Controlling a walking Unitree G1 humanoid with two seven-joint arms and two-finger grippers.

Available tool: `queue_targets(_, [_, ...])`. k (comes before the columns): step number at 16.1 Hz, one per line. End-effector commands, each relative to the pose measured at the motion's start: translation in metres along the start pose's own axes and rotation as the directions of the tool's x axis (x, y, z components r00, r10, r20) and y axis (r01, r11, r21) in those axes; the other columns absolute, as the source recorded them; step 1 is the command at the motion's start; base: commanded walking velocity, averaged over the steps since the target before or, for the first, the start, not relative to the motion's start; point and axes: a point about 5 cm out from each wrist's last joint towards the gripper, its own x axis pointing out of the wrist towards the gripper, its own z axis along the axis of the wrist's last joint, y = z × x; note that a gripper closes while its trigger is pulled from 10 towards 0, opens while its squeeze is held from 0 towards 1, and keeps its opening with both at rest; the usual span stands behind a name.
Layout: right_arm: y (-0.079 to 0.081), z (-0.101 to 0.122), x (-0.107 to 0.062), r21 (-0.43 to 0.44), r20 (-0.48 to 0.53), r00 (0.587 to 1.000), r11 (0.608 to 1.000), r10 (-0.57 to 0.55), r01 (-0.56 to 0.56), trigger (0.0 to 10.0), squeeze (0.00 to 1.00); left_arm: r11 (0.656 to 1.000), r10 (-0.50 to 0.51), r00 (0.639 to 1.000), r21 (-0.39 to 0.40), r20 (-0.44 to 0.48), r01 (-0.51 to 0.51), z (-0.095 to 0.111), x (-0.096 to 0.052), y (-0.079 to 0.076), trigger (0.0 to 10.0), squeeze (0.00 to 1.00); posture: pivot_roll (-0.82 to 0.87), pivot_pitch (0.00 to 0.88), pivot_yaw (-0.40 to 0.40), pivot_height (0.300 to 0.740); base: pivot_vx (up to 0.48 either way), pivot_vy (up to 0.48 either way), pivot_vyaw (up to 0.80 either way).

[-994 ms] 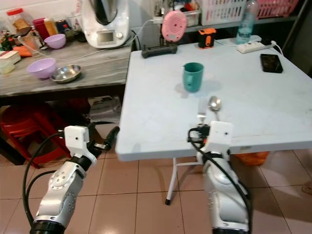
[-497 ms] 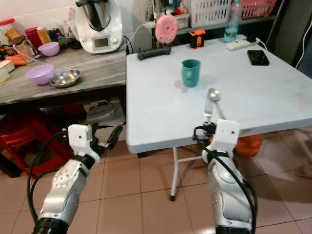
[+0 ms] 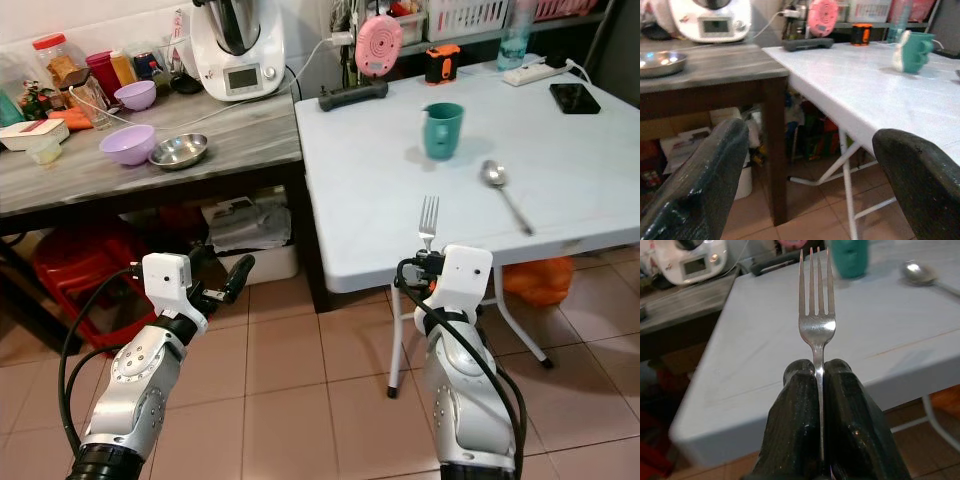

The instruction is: Setting the table

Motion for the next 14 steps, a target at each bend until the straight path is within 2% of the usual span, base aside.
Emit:
queue_targets(1, [0.0093, 0.0052, 0.0011, 0.009, 0.021, 0.999, 1.000, 0.027, -0.028, 10.0, 0.00, 0.999, 0.028, 1.000, 0.019, -0.001, -0.028, 0.0026, -0.0015, 0.0093, 10.0, 0.00, -0.08, 0.000, 0.148, 0.740, 0.000, 0.401, -0.42])
queue_targets(3, [0.0084, 0.0059, 0.0016, 0.010, 0.023, 0.999, 1.000, 0.025, -0.026, 10.0, 0.00, 0.999, 0.029, 1.000, 0.018, 0.000, -0.029, 0.0026, -0.0006, 0.0086, 10.0, 0.00, -0.08, 0.000, 0.146, 0.740, 0.000, 0.399, -0.41])
queue_targets(8, [0.0099, 0.0074, 0.0008, 0.002, 0.034, 0.999, 0.999, 0.042, -0.042, 10.0, 0.00, 0.999, 0.032, 0.999, 0.019, -0.001, -0.032, 0.0023, -0.0008, 0.0083, 10.0, 0.00, -0.08, 0.000, 0.147, 0.740, 0.000, 0.406, 0.00])
queue_targets(12, [0.0108, 0.0078, 0.0008, 0.001, 0.038, 0.998, 0.999, 0.044, -0.044, 10.0, 0.00, 0.999, 0.033, 0.999, 0.022, -0.003, -0.033, 0.0024, -0.0006, 0.0082, 10.0, 0.00, -0.08, 0.000, 0.147, 0.740, 0.000, 0.409, 0.73])
queue_targets(14, [0.0098, 0.0069, 0.0010, 0.006, 0.035, 0.999, 0.999, 0.038, -0.038, 10.0, 0.00, 0.999, 0.035, 0.999, 0.024, -0.005, -0.035, 0.0025, -0.0006, 0.0094, 10.0, 0.00, -0.08, 0.000, 0.148, 0.740, 0.000, 0.407, 0.00])
